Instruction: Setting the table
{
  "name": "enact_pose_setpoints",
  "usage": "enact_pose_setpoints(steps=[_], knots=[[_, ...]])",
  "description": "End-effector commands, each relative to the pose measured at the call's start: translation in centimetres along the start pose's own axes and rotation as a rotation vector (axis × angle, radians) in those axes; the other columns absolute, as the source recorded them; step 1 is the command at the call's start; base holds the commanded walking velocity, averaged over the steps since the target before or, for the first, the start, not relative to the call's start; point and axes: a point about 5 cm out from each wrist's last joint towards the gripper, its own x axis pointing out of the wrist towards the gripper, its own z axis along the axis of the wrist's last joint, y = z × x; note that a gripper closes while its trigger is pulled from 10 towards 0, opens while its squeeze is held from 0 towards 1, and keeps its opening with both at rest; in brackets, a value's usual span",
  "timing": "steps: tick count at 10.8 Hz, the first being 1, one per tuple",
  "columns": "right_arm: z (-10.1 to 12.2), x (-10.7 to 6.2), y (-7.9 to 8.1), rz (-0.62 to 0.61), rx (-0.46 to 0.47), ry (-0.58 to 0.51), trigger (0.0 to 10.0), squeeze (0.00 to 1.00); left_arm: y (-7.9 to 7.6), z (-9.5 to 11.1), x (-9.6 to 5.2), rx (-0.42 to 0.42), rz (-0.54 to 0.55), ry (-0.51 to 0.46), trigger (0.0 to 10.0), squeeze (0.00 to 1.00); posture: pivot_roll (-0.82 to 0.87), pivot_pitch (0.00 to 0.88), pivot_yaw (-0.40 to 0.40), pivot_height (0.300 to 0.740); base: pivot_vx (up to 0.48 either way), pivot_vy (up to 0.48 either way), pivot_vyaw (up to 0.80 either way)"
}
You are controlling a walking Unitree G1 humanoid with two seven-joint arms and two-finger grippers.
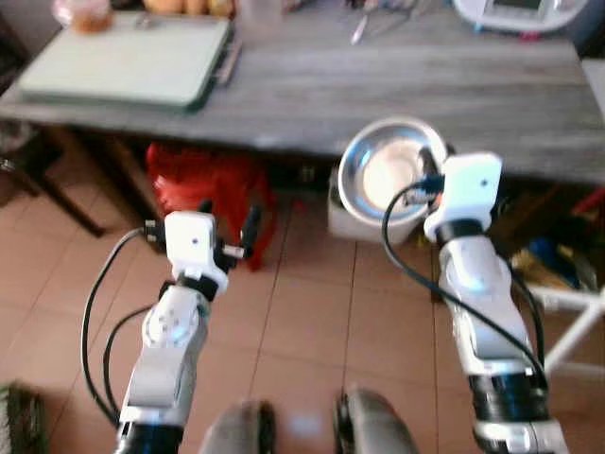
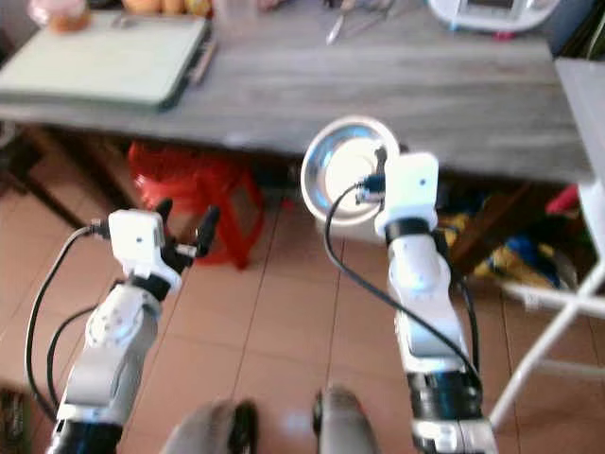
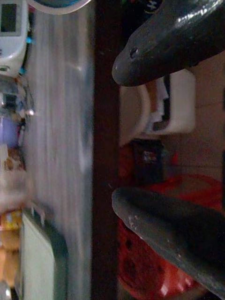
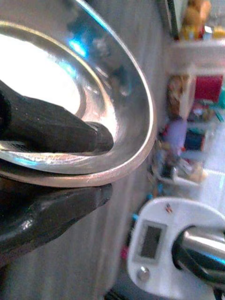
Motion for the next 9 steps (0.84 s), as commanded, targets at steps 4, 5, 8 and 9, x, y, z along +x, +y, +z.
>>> enact_pose_setpoints(steps=[4, 5, 8, 9], knots=[[-0.6, 0.9, -2.8, -0.174, 0.032, 0.035, 10.0, 0.00, -0.5, -0.1, -0.2, 0.000, -0.018, 0.001, 10.0, 0.00, -0.06, 0.182, 0.017, 0.740, 0.456, 0.000, 0.00], [-1.5, 1.0, -2.9, -0.191, 0.095, 0.090, 10.0, 0.00, -0.5, -0.2, -0.2, 0.000, -0.006, 0.003, 10.0, 0.00, -0.06, 0.182, 0.018, 0.740, 0.394, 0.000, 0.00], [-3.4, 1.1, -2.5, -0.217, 0.276, 0.208, 10.0, 0.00, -0.1, -0.1, -0.3, 0.012, 0.010, 0.006, 10.0, 0.00, -0.05, 0.183, 0.022, 0.740, 0.000, 0.000, 0.00], [-3.8, 1.3, -2.0, -0.222, 0.342, 0.237, 10.0, 0.00, -0.1, -0.1, -0.2, 0.015, 0.008, 0.006, 10.0, 0.00, -0.05, 0.186, 0.024, 0.740, 0.000, 0.000, 0.00]])
